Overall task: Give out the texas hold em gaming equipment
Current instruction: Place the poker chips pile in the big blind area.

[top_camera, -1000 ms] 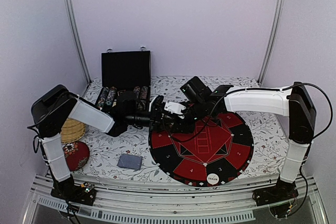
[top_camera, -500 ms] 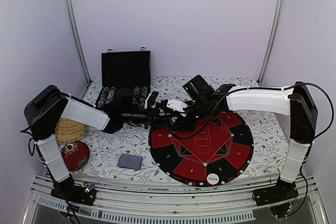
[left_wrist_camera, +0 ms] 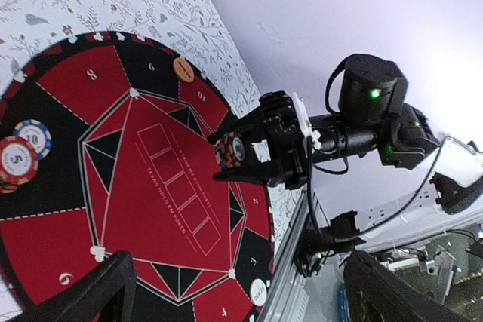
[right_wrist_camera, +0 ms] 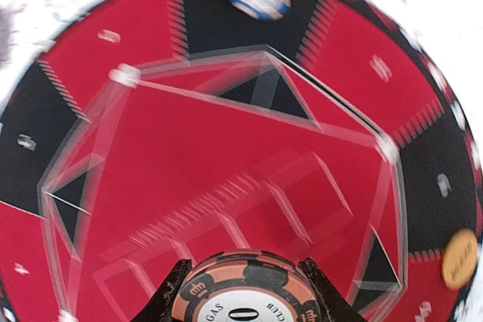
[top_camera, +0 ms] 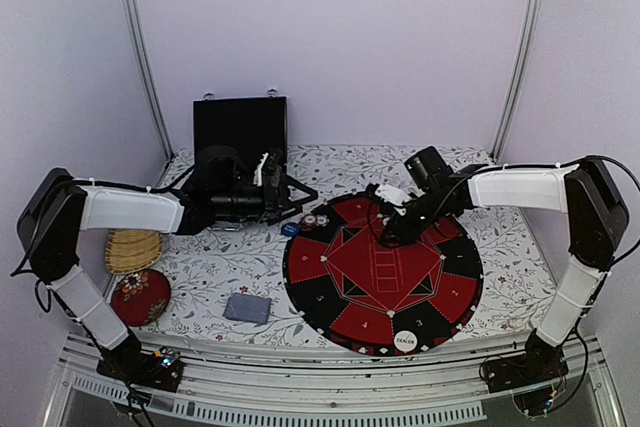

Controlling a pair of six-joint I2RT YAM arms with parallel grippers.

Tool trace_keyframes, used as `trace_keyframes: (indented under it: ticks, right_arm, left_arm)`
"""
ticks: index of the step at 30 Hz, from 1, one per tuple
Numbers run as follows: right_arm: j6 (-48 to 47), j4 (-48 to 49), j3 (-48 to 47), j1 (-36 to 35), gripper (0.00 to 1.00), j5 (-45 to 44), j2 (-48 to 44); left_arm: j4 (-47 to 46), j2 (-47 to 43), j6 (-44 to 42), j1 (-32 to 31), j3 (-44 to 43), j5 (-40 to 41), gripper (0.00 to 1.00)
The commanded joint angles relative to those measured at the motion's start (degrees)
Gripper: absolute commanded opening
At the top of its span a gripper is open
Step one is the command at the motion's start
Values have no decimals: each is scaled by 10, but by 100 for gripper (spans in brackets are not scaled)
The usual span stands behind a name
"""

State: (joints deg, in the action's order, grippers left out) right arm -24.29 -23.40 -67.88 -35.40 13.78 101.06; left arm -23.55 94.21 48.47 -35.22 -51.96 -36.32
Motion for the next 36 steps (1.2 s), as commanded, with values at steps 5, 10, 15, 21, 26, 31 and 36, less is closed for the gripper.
trace_keyframes:
  ticks: [5, 10, 15, 21, 26, 31, 36]
  right_arm:
    - [29, 50, 41, 144, 2, -27, -14]
    - [57, 82, 54, 214, 2, -42, 2]
    - [63, 107, 58, 236, 2, -51, 21]
    - [70, 128, 67, 236, 2, -63, 47]
    - [73, 138, 66, 236, 3, -57, 66]
    - [77, 136, 67, 236, 3, -55, 78]
    - [77, 130, 67, 237, 7, -55, 83]
  left_arm:
    - [58, -68, -52, 58, 34, 26, 98]
    - [101, -102, -81, 77, 38, 42, 98]
    - [123, -121, -97, 91, 42, 53, 98]
    - [122, -125, -97, 97, 47, 53, 98]
    - [121, -124, -95, 98, 45, 50, 98]
    - [124, -126, -97, 100, 45, 52, 98]
    - [130, -128, -100, 101, 43, 57, 98]
